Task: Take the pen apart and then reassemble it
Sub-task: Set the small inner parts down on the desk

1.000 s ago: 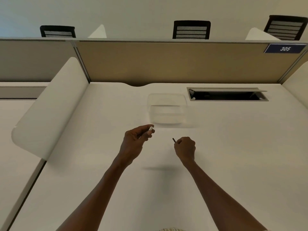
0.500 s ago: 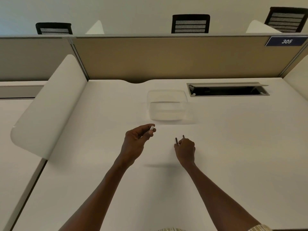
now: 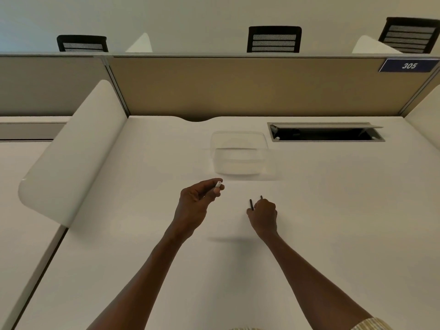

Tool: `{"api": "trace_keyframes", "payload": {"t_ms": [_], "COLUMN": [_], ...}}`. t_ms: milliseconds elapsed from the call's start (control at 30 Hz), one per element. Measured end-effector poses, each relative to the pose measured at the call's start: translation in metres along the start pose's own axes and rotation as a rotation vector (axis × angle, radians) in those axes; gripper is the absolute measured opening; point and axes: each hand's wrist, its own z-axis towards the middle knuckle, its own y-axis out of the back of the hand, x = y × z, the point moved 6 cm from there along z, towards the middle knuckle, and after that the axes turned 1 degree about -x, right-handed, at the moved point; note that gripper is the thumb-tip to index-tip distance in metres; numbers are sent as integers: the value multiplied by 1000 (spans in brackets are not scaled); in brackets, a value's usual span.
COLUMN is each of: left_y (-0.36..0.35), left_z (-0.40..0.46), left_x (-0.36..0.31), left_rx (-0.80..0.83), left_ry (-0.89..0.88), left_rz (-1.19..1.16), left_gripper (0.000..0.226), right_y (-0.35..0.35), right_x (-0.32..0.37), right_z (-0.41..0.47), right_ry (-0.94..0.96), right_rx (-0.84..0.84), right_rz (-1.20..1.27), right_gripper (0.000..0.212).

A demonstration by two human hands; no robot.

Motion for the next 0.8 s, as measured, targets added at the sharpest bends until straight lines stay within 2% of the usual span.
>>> {"api": "trace_keyframes", "payload": {"t_ms": [167,333,433,567,600,667,733,800], "left_y": [-3,-7,-9,-12,-13,-16,-18,-21], "left_z": [2,5,6,8,10,13,17,22], "left_x": [-5,-12,-16,-20,-21,-23,-26,-30], "left_rx": [-1,-9,-8,-9,-11,-15,-27,-37], "left_ry": [-7,-19,-31,-42,-49,-71,-70,-69], "left_rz": [-9,-26,-39,-68,-66,-90,-166,-233], "left_gripper": [20,20,19,19,18,21,27,28], "right_y": [-3,3,11,29,31,28,21,15], "right_x": [-3,-7,-5,18,27,42,52,56], "right_z": [4,5,3,-2,-1,-1,-7,-16], "right_ry": [-35,-91,7,263,311,289,157,26], "right_rx": [44,14,-84,-166,-115,109,378,575], "right_rz": [-5,82,60,177,236,397,591,776], "right_gripper": [31,37,35,25,23,21,24,30]}}
